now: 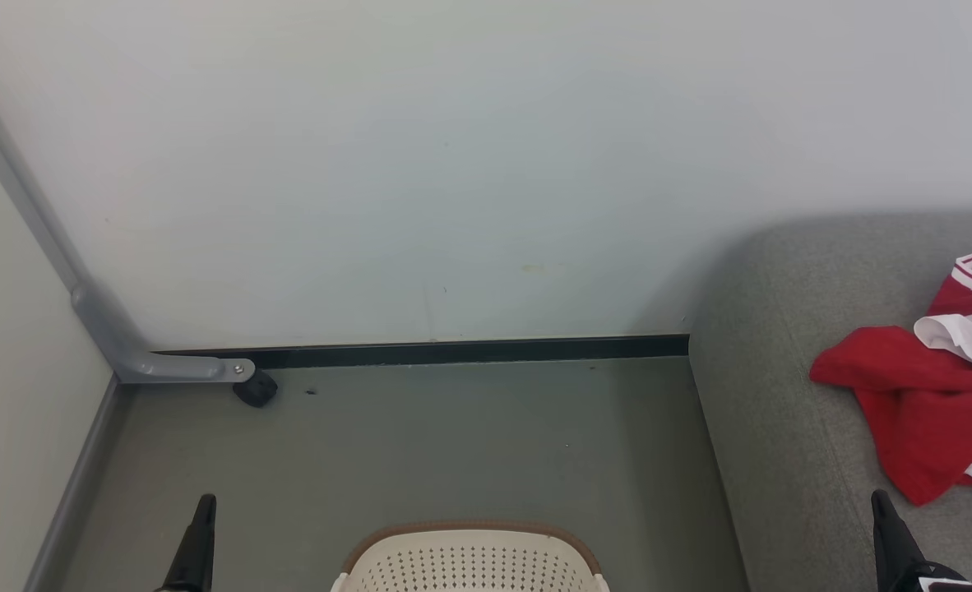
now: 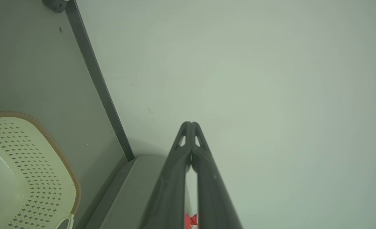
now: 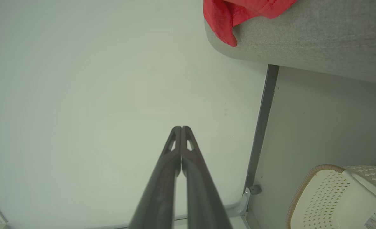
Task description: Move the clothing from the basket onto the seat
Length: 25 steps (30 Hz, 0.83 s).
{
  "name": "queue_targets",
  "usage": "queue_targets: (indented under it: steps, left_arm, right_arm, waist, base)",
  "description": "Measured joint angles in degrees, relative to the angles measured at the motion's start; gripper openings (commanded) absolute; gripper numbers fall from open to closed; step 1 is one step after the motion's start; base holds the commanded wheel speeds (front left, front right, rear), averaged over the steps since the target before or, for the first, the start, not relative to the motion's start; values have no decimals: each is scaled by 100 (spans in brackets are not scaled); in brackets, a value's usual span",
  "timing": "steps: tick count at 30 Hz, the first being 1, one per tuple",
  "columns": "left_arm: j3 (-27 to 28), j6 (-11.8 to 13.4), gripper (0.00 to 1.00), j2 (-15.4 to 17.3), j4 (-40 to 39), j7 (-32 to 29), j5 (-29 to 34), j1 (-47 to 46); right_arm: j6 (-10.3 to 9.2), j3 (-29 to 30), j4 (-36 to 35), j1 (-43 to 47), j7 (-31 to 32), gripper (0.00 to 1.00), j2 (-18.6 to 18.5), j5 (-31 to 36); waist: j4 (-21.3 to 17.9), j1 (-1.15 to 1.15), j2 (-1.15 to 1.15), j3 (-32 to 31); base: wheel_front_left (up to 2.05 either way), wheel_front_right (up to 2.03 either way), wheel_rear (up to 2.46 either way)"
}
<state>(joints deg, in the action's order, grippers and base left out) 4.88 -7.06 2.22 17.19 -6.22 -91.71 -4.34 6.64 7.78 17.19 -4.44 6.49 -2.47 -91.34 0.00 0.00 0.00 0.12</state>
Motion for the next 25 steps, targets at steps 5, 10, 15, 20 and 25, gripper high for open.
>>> queue_targets:
  steps: [5,10,15,20,25]
  left_arm:
    - [0,0,0,0,0,0,0,0]
    - [0,0,0,0,0,0,0,0]
    - [0,0,0,0,0,0,0,0]
    - [0,0,0,0,0,0,0,0]
    - [0,0,0,0,0,0,0,0]
  right_arm:
    - [0,0,0,0,-1,0,0,0]
    - [0,0,0,0,0,0,0,0]
    - [0,0,0,0,0,0,0,0]
    - [0,0,0,0,-1,0,0,0]
    - [0,0,0,0,-1,0,0,0]
  waist:
    - [0,0,0,0]
    - [0,0,0,0]
    - [0,0,0,0]
    - [0,0,0,0]
    - [0,0,0,0]
  base:
    - [0,0,0]
    - [0,0,0]
    - [0,0,0]
    - [0,0,0]
    - [0,0,0]
